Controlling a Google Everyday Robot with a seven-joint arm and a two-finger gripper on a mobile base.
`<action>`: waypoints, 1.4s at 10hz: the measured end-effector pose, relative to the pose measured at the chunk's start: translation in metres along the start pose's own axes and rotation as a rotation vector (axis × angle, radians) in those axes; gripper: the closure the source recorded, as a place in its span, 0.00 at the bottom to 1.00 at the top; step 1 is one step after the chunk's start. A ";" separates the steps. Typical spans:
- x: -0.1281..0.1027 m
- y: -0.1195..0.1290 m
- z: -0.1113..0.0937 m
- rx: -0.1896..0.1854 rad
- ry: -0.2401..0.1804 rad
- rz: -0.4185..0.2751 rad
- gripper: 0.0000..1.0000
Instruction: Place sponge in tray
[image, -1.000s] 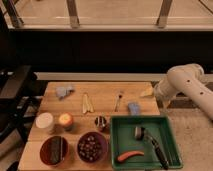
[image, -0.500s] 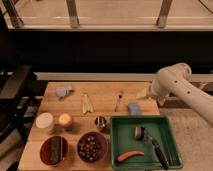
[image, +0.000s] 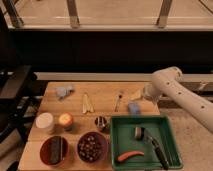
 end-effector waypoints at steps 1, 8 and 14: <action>-0.001 -0.003 0.010 0.007 0.000 -0.006 0.20; 0.005 -0.018 0.072 0.088 -0.033 -0.014 0.20; 0.005 -0.024 0.116 0.099 -0.149 0.004 0.28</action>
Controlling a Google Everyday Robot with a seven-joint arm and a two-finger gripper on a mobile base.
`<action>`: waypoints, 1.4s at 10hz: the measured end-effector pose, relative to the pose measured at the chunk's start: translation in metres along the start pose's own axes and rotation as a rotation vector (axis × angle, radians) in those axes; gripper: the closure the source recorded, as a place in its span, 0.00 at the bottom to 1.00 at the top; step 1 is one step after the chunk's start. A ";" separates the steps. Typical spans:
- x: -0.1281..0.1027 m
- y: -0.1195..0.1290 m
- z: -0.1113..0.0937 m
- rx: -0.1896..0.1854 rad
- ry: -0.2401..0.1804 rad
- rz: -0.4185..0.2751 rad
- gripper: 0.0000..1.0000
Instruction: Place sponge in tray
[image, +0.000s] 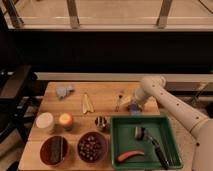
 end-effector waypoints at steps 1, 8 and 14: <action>0.000 0.002 -0.003 -0.004 0.002 -0.001 0.40; -0.003 0.007 -0.011 -0.010 -0.002 0.003 1.00; 0.008 -0.023 -0.114 0.104 0.126 -0.048 1.00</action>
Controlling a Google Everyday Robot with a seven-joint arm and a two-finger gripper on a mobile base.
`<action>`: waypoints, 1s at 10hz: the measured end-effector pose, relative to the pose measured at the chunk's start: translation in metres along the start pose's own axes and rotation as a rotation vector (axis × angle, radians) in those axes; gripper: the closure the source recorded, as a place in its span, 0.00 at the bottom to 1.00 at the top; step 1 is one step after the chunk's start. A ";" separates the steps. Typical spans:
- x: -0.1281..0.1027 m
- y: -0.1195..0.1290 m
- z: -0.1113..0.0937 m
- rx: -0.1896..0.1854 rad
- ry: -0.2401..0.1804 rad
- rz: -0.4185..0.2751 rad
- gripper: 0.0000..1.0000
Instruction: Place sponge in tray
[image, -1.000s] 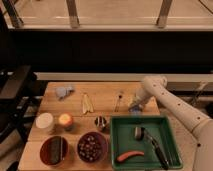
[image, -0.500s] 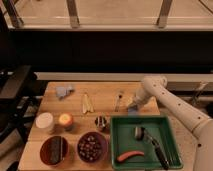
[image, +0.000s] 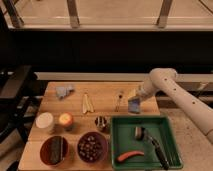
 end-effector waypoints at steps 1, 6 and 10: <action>0.006 -0.008 -0.021 0.022 0.024 -0.006 1.00; 0.010 -0.034 -0.093 0.081 0.082 -0.030 1.00; -0.063 -0.031 -0.093 0.071 0.070 -0.056 1.00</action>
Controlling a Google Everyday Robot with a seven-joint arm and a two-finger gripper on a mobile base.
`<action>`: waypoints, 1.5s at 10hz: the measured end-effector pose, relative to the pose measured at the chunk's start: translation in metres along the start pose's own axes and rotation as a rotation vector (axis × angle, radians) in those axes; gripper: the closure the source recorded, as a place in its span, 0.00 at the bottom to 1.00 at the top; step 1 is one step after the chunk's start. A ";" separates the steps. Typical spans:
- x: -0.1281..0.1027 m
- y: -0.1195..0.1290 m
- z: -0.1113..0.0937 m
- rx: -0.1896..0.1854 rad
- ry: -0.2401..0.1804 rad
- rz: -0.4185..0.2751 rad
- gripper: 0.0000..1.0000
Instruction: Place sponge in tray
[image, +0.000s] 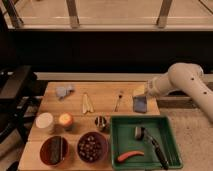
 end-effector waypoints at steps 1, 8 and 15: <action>-0.017 -0.001 0.005 -0.007 -0.006 -0.009 1.00; -0.081 0.004 0.069 -0.029 -0.128 0.017 0.62; -0.099 -0.004 0.101 0.004 -0.219 0.068 0.38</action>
